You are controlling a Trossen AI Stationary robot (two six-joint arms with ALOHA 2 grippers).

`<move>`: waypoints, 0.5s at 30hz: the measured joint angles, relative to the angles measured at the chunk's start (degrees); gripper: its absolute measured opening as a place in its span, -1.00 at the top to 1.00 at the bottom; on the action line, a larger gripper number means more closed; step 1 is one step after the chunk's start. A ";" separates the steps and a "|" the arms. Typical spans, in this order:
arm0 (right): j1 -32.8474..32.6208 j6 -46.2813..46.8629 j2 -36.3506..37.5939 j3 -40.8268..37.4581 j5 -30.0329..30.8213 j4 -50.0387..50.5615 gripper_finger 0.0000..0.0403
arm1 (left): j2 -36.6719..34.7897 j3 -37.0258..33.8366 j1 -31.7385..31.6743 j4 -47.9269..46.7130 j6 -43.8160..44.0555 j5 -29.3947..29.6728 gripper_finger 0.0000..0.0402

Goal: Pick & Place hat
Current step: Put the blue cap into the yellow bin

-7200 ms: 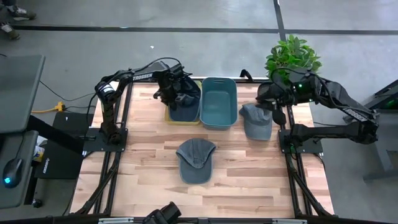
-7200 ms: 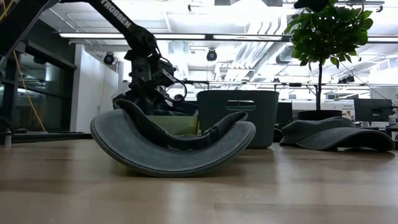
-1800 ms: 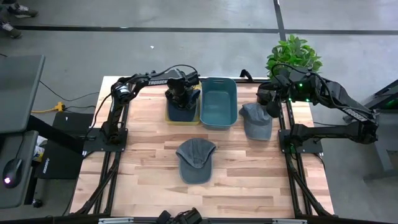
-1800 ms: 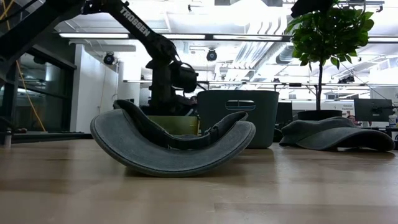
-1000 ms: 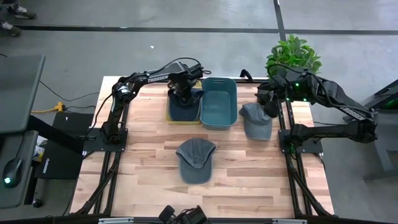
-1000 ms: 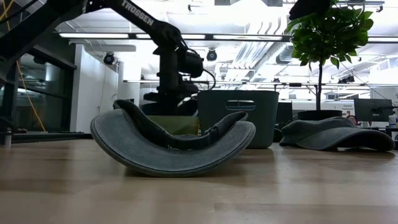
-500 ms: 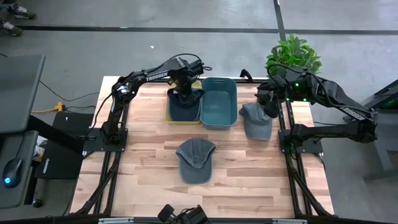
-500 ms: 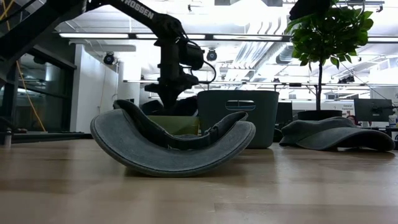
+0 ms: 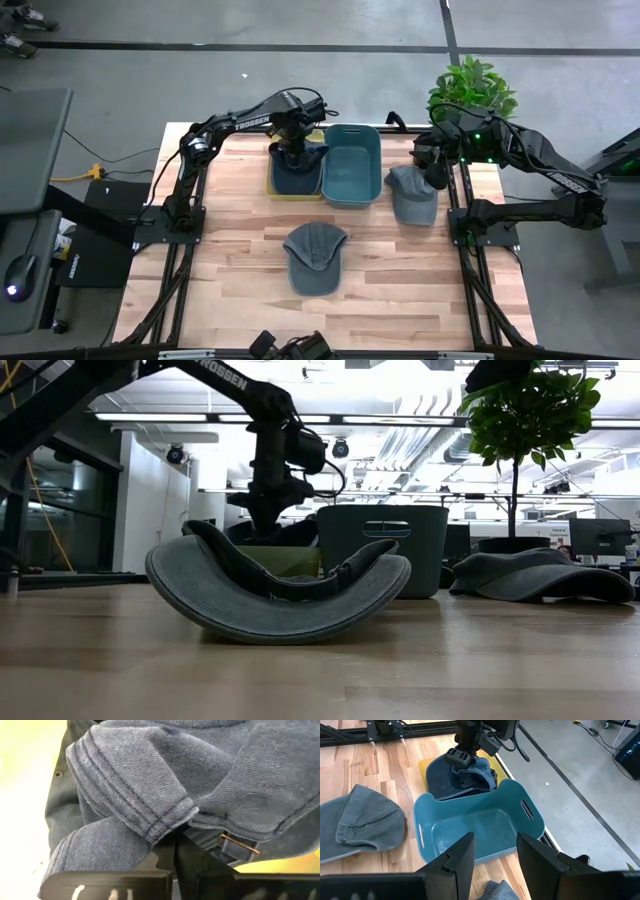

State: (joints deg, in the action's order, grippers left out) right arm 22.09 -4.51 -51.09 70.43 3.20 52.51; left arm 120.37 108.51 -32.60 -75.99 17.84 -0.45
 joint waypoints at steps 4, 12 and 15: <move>0.02 -0.02 0.00 -0.02 0.02 0.00 0.29 | -0.75 2.44 -0.02 -0.26 -1.17 0.52 1.00; 0.00 0.04 0.01 -0.03 -0.34 -0.01 0.29 | -0.78 11.42 0.01 -6.52 -2.59 1.21 1.00; 0.01 0.07 0.16 -0.09 -0.38 0.18 0.29 | -0.74 13.44 0.74 -7.95 -2.81 1.27 1.00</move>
State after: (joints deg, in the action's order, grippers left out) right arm 22.10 -4.45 -50.93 70.35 2.83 52.69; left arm 119.63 121.95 -31.86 -83.94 15.03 0.82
